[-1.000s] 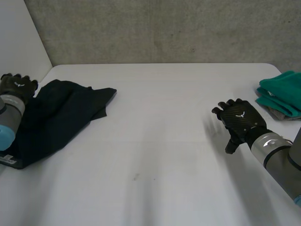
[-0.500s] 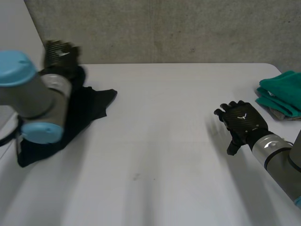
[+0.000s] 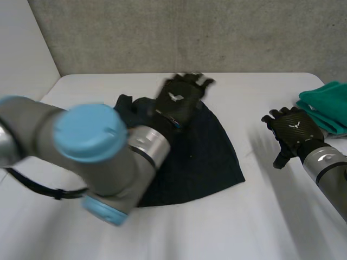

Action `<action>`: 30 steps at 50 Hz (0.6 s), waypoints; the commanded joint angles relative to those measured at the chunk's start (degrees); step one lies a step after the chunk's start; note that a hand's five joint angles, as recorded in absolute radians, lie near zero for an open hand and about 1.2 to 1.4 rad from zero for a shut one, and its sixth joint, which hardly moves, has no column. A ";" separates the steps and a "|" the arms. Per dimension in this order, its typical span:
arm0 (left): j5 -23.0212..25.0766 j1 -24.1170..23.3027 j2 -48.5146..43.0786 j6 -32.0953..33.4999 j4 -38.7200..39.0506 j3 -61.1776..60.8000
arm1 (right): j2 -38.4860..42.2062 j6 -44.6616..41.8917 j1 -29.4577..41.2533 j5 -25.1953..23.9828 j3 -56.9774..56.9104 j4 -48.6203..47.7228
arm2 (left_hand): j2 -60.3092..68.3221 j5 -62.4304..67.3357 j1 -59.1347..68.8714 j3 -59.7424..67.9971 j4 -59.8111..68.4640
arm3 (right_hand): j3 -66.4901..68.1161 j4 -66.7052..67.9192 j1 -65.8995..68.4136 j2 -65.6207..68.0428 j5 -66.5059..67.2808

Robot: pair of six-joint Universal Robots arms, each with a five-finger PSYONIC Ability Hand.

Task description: Fold the laundry.

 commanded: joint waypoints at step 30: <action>0.48 21.98 9.98 -0.07 1.60 -19.04 | 12.72 6.59 12.72 -1.25 -10.05 7.07 | -1.61 -2.60 -0.74 -2.10 -1.64 | 17.81 16.69 18.55 17.44 16.60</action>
